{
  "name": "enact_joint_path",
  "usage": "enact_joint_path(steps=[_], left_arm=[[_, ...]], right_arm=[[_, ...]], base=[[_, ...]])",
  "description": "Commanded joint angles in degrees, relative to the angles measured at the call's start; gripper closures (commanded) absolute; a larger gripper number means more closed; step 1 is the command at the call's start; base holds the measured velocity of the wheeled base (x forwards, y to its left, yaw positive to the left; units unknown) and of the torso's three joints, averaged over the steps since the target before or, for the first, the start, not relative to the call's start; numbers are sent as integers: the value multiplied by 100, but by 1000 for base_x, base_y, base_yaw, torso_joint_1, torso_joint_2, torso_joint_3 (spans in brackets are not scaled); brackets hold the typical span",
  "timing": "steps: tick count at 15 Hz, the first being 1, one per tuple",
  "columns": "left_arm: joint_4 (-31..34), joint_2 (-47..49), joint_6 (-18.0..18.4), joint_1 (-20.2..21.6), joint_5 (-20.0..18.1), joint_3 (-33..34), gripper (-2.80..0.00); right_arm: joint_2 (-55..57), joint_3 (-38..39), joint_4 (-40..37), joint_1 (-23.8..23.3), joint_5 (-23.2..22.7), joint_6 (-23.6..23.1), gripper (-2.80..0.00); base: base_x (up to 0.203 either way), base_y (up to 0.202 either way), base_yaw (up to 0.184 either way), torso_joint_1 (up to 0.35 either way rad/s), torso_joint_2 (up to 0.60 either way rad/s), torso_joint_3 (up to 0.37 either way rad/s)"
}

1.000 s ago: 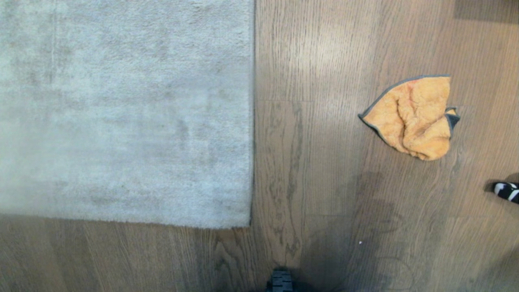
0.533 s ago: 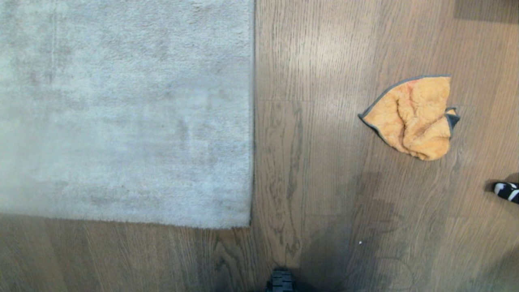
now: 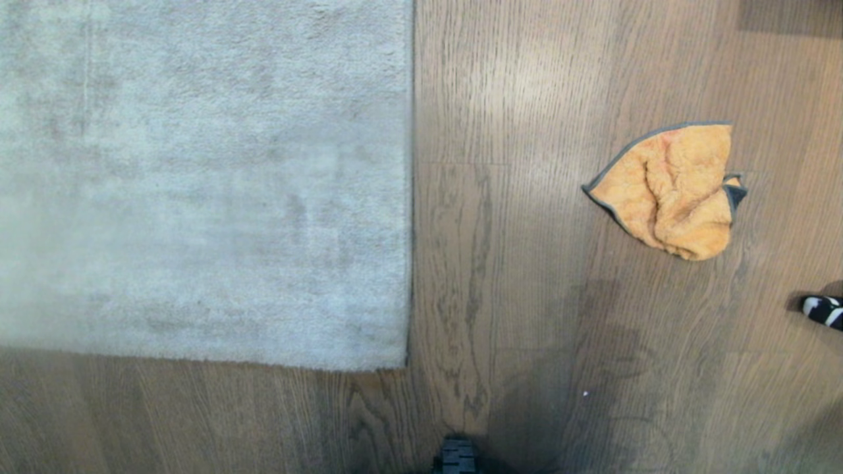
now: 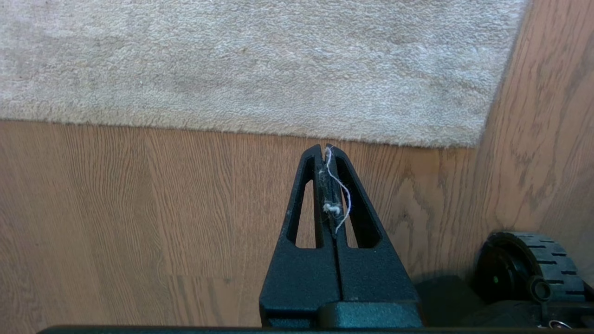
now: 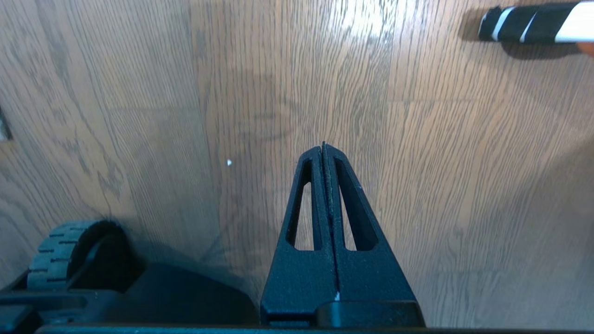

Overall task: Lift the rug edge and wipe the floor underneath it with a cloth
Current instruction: Pick up the rag

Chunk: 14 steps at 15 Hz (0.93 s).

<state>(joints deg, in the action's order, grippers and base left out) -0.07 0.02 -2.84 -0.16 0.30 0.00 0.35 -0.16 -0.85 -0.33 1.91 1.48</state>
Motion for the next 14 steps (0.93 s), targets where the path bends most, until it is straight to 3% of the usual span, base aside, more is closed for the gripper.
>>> enact_joint_path(steps=[1, 3, 5, 8, 11, 14], left_arm=[[-1, -2, -6, -2, 5, 0, 0], [-1, -2, -6, -2, 5, 0, 0], [-1, -2, -6, -2, 5, 0, 0], [-1, -2, -6, -2, 5, 0, 0], [-1, -2, -6, -2, 5, 0, 0], [-1, -2, -6, -2, 5, 0, 0]], right_arm=[[68, -17, -18, -2, -10, -111, 0], [146, -45, -45, -2, -242, -501, 0], [334, -93, 1, 3, -283, -542, 0], [1075, -649, 4, 64, -899, -73, 0], [2288, -1152, 105, 413, -1058, 161, 0], [3582, -1318, 690, 546, -1102, 459, 0]], base=[[0, 0, 0, 0, 0, 0], [0, 0, 0, 0, 0, 0], [0, 0, 0, 0, 0, 0], [0, 0, 0, 0, 0, 0], [0, 0, 0, 0, 0, 0], [0, 0, 0, 0, 0, 0]])
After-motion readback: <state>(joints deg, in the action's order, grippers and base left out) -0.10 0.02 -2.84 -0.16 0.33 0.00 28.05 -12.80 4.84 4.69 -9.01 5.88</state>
